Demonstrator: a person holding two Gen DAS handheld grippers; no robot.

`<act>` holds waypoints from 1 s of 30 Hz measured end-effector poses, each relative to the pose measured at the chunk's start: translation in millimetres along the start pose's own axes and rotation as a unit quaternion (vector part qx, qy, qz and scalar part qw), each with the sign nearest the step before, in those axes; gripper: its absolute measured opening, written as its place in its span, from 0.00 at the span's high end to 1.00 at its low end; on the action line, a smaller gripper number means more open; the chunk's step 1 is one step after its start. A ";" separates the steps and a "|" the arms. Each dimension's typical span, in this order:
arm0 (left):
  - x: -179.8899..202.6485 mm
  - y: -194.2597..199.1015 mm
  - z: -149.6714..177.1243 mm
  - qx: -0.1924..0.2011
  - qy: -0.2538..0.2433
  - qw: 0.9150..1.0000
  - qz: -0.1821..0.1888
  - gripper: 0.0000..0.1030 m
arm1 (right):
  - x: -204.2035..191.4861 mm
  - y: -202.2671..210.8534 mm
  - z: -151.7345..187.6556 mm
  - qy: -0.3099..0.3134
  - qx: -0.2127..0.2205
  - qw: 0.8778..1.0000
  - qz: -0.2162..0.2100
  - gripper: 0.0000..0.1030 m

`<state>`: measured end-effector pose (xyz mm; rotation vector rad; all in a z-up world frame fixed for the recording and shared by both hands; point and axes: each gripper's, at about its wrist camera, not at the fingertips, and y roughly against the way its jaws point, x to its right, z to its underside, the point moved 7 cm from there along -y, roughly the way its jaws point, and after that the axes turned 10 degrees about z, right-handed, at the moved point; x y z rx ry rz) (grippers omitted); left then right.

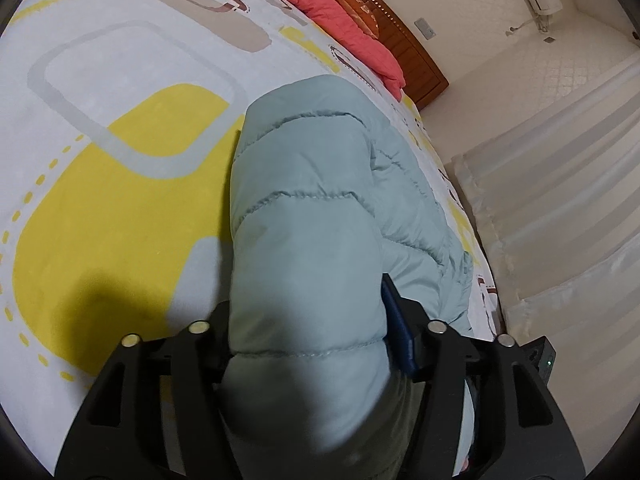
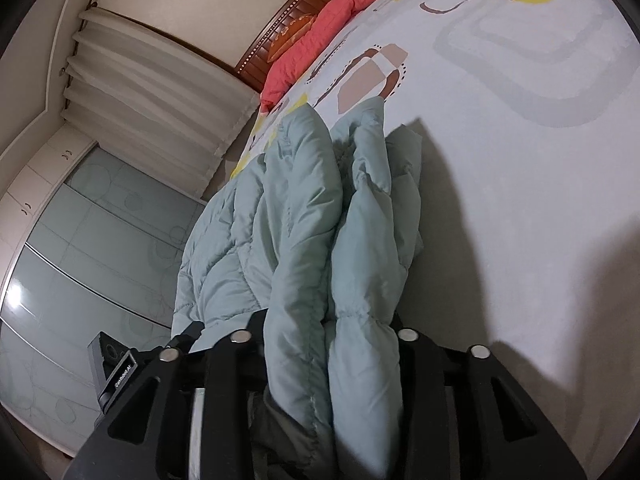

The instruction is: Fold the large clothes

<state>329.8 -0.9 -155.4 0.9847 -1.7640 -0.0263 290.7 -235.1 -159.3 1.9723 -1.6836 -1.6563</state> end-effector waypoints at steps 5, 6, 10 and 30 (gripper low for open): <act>-8.1 15.0 -8.2 0.006 0.019 1.000 0.000 0.24 | 4.3 12.7 -9.5 -0.003 0.003 1.000 0.006 0.38; -11.3 17.2 -11.3 0.010 0.025 1.000 0.002 0.23 | 5.0 15.0 -11.3 -0.003 0.005 1.000 0.006 0.37; -23.4 16.9 -25.6 0.015 0.060 0.998 0.006 0.23 | 11.2 18.2 -31.1 -0.015 0.011 1.000 0.016 0.31; -31.8 -1.5 -27.9 -0.009 0.074 0.997 -0.002 0.30 | 25.8 -11.3 -36.6 -0.065 -0.032 0.997 0.012 0.46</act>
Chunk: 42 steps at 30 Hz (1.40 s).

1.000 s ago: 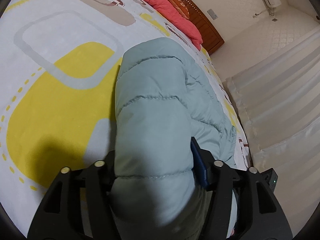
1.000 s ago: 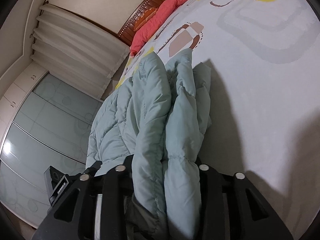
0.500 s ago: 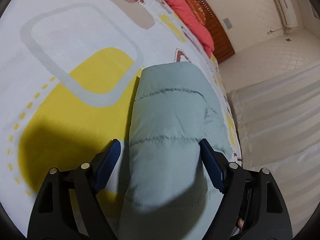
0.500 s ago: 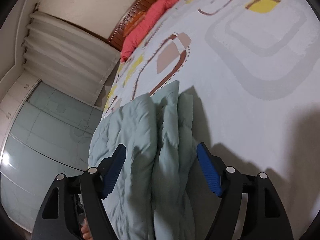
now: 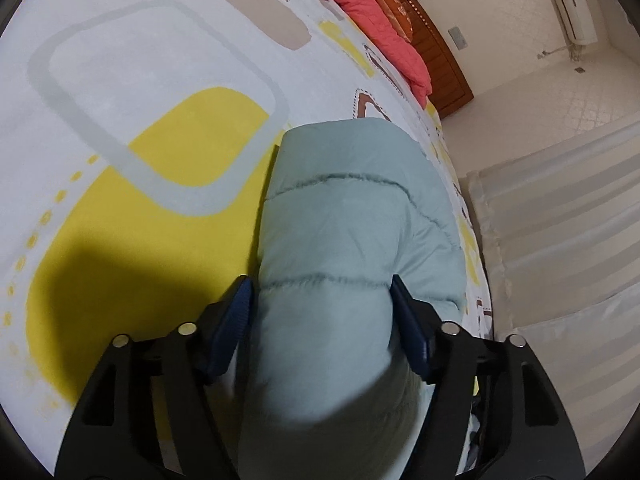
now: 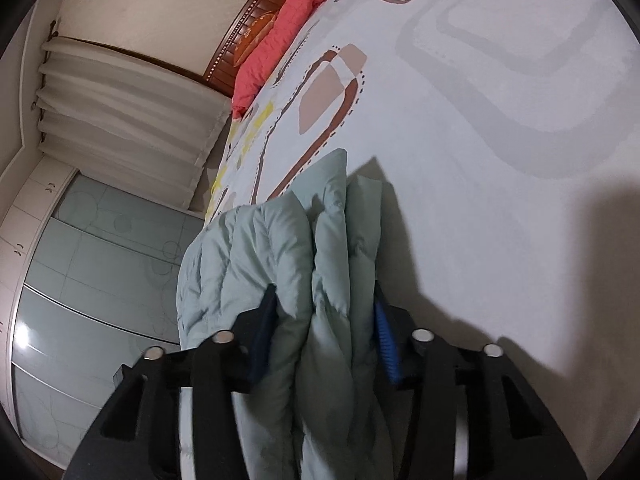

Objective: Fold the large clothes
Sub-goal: 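Lower the folded bundle onto the bed and open both grippers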

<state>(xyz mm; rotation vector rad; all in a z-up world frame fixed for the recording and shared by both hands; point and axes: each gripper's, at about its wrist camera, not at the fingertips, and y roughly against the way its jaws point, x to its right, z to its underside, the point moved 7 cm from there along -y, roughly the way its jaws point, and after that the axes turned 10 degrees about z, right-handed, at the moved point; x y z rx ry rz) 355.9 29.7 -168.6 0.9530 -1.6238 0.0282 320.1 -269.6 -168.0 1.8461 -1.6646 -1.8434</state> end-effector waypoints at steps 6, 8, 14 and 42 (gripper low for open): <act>-1.9 24.4 25.1 0.017 0.023 1.000 0.004 0.22 | 2.6 16.7 27.3 -0.010 -0.006 1.000 -0.022 0.37; -5.3 33.5 37.1 0.026 0.035 0.999 0.005 0.21 | 3.8 22.7 39.5 -0.013 -0.007 0.999 -0.028 0.36; -6.9 38.6 54.8 0.030 0.038 0.999 0.014 0.43 | 5.4 32.7 62.9 -0.016 -0.003 0.999 -0.027 0.53; -8.6 104.7 123.6 0.023 -0.046 0.996 -0.079 0.24 | 21.9 89.4 139.2 -0.008 -0.010 1.000 -0.010 0.37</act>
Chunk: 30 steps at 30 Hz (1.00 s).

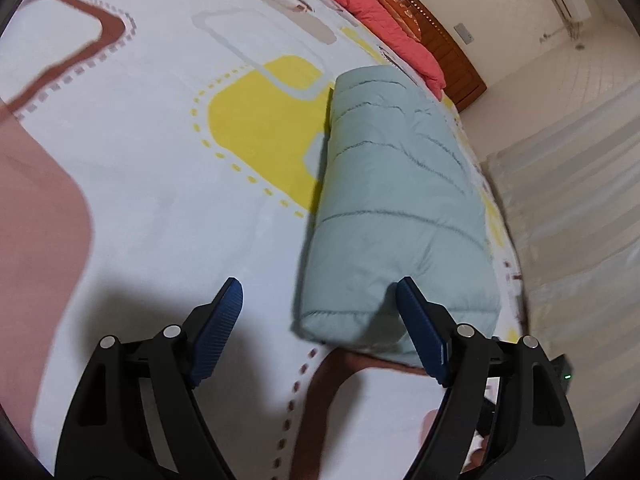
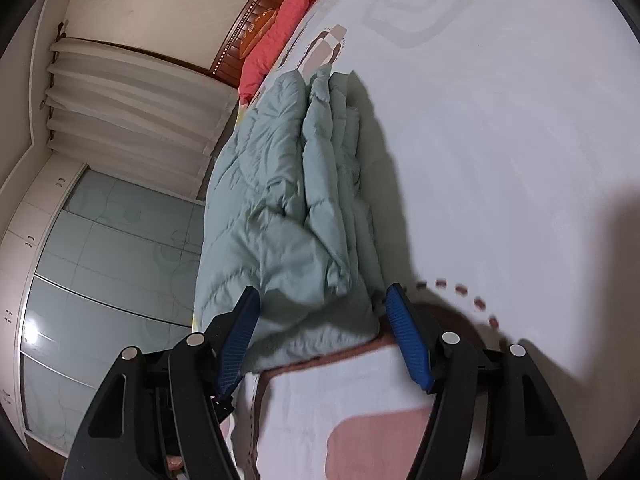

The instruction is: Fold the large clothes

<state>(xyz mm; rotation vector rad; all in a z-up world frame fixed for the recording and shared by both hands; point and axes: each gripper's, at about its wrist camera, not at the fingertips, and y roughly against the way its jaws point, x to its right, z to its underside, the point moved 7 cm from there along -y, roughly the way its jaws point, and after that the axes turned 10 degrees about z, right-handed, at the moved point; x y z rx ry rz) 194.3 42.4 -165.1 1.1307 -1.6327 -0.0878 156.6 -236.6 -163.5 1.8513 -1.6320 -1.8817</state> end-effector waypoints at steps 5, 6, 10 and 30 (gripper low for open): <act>6.2 13.4 8.8 0.007 -0.046 0.998 -0.040 0.24 | -6.8 2.0 11.7 0.030 0.001 0.999 0.022 0.37; 8.5 16.4 10.9 0.009 -0.058 0.997 -0.050 0.24 | -8.5 3.7 15.1 0.038 0.002 0.999 0.030 0.37; 16.7 30.3 18.3 0.021 -0.103 0.991 -0.087 0.16 | -19.8 9.7 24.9 0.079 0.017 0.995 0.063 0.37; 70.6 90.1 22.6 0.111 -0.222 0.952 -0.177 0.03 | -76.5 53.1 31.7 0.243 0.149 0.936 0.207 0.24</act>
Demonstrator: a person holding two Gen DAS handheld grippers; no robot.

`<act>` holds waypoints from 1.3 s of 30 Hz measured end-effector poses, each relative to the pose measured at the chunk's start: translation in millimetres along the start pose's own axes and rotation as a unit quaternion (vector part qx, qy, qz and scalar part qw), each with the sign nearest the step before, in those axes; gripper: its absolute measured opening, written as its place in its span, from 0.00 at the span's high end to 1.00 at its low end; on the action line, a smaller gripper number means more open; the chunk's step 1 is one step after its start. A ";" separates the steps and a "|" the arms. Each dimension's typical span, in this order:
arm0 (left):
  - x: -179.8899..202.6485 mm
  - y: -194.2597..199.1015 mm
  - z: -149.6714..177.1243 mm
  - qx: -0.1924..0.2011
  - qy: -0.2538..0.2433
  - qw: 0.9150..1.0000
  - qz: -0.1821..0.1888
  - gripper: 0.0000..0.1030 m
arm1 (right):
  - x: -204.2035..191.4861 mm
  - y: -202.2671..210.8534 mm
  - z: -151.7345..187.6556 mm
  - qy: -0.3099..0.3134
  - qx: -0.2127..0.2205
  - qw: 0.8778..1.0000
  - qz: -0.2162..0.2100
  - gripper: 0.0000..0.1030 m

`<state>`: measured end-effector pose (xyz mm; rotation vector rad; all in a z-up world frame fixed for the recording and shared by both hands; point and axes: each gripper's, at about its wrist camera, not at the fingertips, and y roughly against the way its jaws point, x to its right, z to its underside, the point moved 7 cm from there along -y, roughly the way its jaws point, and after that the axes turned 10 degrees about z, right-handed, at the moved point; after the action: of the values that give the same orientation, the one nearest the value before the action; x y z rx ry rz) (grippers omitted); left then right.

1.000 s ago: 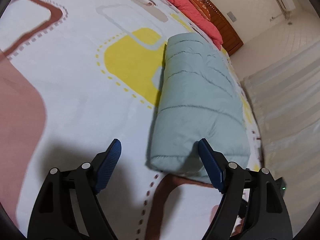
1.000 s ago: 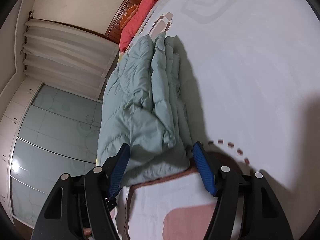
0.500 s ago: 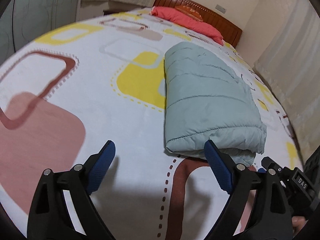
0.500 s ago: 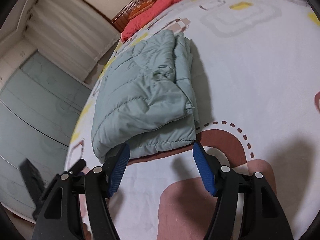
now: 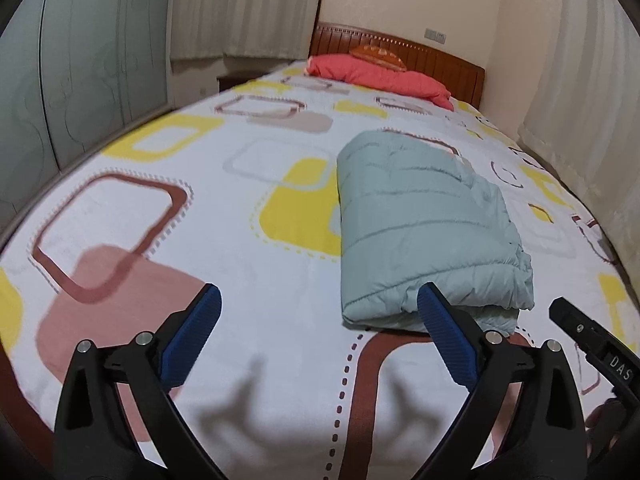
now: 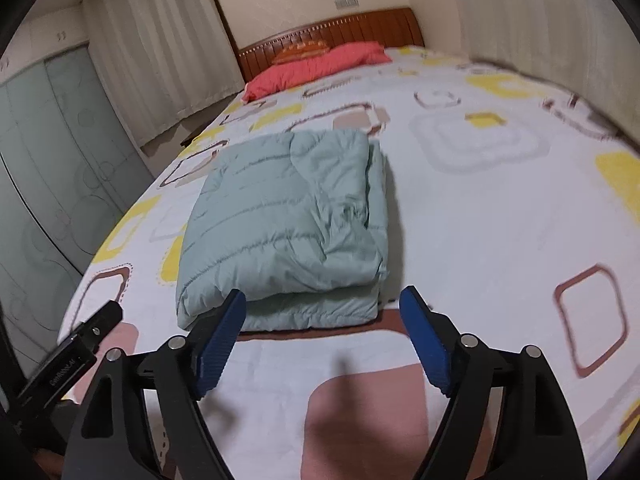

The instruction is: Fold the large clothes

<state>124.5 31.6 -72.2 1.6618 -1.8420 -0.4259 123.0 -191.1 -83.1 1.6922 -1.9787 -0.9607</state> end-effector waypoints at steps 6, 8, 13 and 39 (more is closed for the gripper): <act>11.7 19.8 -8.3 0.024 -0.017 0.999 -0.013 0.03 | -7.8 22.4 -8.6 0.029 0.037 0.999 0.019 0.23; 14.3 24.1 -10.3 0.028 -0.022 0.999 -0.012 0.02 | -10.6 29.3 -9.6 0.034 0.045 0.998 0.021 0.23; 20.6 35.7 -14.2 0.043 -0.031 0.998 -0.024 0.02 | -14.4 40.7 -12.9 0.042 0.060 0.997 0.025 0.23; 32.2 50.3 -14.2 0.052 -0.025 0.998 -0.005 0.02 | -19.3 55.5 -15.2 0.041 0.078 0.996 0.027 0.23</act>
<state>93.7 10.5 -23.5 1.7453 -1.9222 -0.3841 97.4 -173.7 -30.9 1.7214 -2.0807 -0.7230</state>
